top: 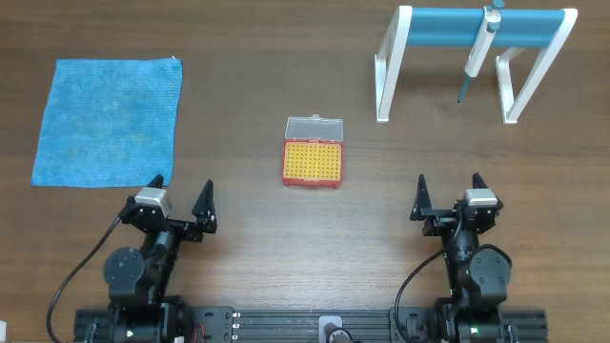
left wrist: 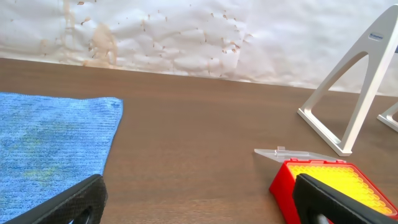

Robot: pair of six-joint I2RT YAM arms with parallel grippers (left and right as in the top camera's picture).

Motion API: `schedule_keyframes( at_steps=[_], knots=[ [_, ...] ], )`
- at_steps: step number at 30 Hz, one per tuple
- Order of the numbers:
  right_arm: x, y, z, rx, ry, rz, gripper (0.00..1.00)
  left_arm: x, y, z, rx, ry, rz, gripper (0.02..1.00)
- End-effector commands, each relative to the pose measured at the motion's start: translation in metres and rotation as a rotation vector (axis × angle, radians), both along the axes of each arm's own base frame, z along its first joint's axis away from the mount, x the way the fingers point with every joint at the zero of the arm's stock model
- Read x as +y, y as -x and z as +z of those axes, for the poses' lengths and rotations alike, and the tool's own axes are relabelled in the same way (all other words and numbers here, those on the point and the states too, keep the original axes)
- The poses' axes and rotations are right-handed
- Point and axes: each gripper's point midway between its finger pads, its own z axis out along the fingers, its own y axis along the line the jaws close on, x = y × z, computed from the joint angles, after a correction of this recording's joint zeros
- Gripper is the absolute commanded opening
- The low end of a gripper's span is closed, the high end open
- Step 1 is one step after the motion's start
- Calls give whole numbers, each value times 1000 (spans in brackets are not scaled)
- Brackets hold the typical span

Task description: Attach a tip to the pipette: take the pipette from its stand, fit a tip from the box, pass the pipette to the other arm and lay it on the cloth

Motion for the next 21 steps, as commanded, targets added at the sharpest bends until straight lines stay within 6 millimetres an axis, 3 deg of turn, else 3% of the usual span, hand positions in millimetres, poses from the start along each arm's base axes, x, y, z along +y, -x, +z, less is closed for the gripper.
schedule_keyframes(
  at_steps=[1,5,10,15,21],
  knots=[
    [-16,-3,10,-26,-67,-67,976,1,0,-1,-2,1,7,965],
    [-30,-14,21,0,-67,-121,976,1,0,-1,-2,1,7,965],
    [-38,-45,40,7,-59,-135,974,1,0,-1,-2,1,7,965],
    [-45,-95,30,87,55,-124,976,1,0,-1,-2,1,7,965],
    [-50,-154,34,62,78,-108,978,1,0,-1,-2,1,7,965]
  ],
)
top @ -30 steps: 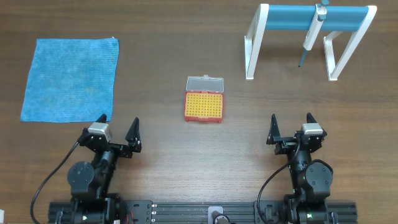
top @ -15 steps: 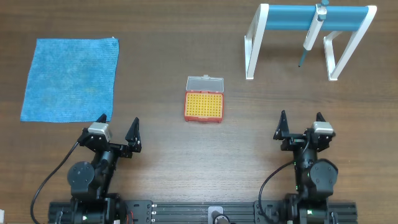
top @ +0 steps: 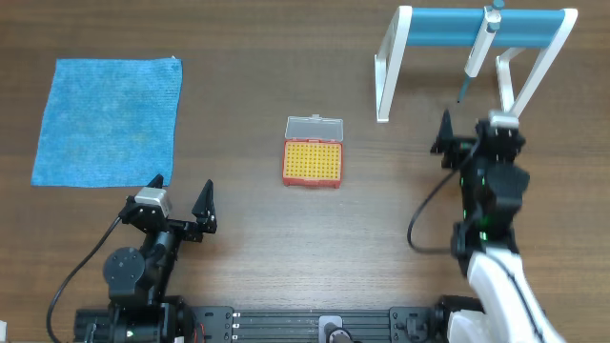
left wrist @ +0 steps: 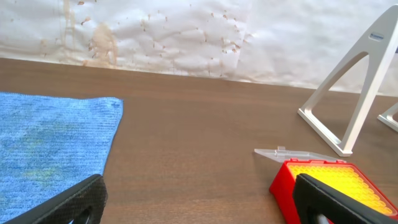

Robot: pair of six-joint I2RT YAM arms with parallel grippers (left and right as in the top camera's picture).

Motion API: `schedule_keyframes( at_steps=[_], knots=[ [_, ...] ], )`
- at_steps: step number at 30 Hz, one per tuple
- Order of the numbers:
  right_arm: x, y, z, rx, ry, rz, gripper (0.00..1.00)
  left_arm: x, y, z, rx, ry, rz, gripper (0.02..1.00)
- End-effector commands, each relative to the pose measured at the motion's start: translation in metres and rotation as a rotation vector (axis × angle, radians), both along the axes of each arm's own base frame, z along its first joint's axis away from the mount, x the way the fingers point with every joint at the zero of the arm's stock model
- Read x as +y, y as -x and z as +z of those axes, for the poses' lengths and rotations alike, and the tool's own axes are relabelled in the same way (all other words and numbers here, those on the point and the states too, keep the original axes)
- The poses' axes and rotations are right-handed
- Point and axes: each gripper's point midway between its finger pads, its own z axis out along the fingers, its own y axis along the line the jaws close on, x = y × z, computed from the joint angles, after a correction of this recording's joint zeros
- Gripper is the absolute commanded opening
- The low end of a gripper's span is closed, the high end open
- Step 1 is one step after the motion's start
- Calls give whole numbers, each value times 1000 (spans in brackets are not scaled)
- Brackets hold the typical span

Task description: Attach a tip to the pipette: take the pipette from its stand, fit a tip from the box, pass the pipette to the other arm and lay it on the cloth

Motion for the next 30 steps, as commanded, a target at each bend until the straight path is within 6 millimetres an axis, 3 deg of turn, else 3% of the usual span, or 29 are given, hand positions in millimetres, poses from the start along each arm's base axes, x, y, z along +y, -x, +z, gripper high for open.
schedule_keyframes(
  at_steps=[1,6,12,17,30],
  knots=[
    [-3,-44,5,-8,41,29,978,1,0,-1,-2,0,7,965],
    [-4,-70,-10,35,96,56,978,1,0,-1,-2,1,7,965],
    [-9,-90,-6,1,115,50,980,1,0,-1,-2,1,7,965],
    [-17,-95,-15,5,114,33,985,1,0,-1,-2,1,7,965],
    [-22,-107,-1,-57,103,32,980,1,0,-1,-2,1,7,965]
  ],
)
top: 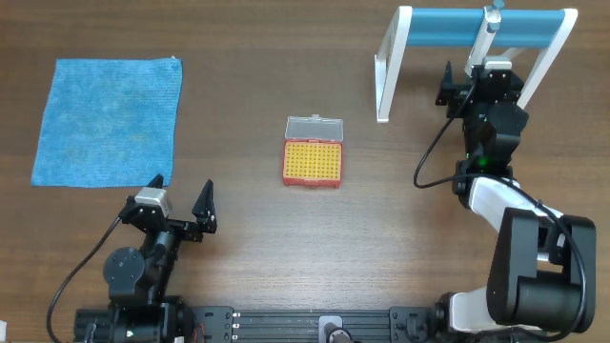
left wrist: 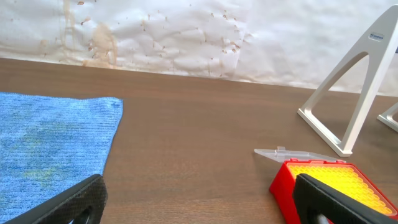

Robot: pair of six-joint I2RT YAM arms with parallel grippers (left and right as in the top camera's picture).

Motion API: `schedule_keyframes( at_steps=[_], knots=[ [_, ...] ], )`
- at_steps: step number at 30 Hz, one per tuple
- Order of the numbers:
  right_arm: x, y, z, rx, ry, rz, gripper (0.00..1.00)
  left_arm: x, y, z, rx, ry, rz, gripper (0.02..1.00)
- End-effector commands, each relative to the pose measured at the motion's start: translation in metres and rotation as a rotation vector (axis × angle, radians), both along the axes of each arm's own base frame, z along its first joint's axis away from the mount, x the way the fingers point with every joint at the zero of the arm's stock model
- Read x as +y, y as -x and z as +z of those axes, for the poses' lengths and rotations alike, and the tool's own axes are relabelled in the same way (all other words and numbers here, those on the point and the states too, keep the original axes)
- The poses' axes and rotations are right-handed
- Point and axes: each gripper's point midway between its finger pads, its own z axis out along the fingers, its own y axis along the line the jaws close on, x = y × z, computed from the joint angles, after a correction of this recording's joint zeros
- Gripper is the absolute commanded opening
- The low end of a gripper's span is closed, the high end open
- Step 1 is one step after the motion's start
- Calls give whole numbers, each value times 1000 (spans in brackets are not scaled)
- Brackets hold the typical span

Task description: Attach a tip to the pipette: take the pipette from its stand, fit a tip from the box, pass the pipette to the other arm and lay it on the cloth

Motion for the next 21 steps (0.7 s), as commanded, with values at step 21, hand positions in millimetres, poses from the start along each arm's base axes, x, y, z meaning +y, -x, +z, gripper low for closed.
schedule_keyframes(
  at_steps=[21],
  knots=[
    [-3,-18,8,-37,-86,-6,858,1,0,-1,-2,1,7,965]
  ],
)
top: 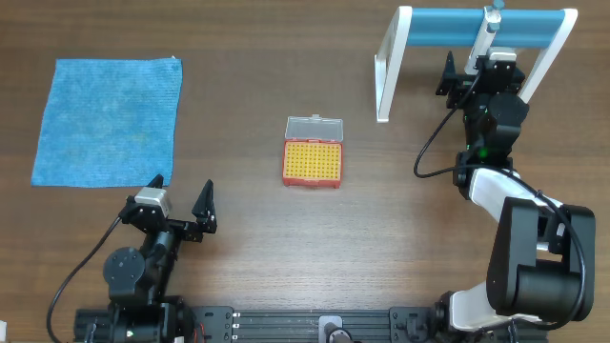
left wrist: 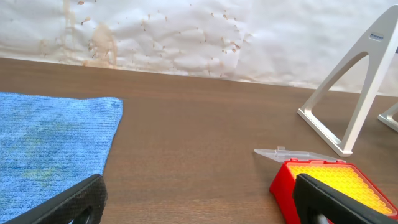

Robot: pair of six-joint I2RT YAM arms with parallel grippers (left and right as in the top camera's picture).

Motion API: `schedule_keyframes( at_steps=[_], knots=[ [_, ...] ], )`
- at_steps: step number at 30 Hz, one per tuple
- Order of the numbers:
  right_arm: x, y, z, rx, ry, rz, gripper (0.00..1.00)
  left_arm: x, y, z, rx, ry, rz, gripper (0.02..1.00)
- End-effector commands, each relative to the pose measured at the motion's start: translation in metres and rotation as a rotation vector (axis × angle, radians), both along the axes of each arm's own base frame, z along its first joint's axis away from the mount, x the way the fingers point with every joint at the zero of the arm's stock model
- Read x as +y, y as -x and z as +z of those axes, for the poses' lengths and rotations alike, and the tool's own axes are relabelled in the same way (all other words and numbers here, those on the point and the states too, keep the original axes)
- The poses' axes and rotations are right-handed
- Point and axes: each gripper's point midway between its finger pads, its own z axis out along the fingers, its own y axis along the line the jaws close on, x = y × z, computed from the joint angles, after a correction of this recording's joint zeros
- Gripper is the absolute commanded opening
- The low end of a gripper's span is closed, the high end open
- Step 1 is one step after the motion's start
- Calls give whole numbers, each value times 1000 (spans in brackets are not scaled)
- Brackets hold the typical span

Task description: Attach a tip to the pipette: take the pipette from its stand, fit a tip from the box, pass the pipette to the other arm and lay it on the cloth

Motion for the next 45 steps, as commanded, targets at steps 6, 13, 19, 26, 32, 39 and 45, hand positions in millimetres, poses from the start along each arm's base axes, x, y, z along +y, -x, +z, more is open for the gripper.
schedule_keyframes(
  at_steps=[6,13,19,26,32,39,45],
  knots=[
    [-1,-5,3,-14,-19,-1,209,1,0,-1,-2,1,7,965],
    [-1,-5,3,-14,-19,-1,77,1,0,-1,-2,1,7,965],
    [3,-4,13,-35,-16,7,77,1,0,-1,-2,1,7,965],
    [5,4,51,-118,-2,14,75,1,0,-1,-2,1,7,965],
    [8,9,67,-153,3,22,80,1,0,-1,-2,1,7,965],
    [46,16,74,-167,-4,102,75,1,0,-1,-2,1,7,965],
    [128,64,83,-223,-18,292,75,1,0,-1,-2,0,7,965]
  ],
)
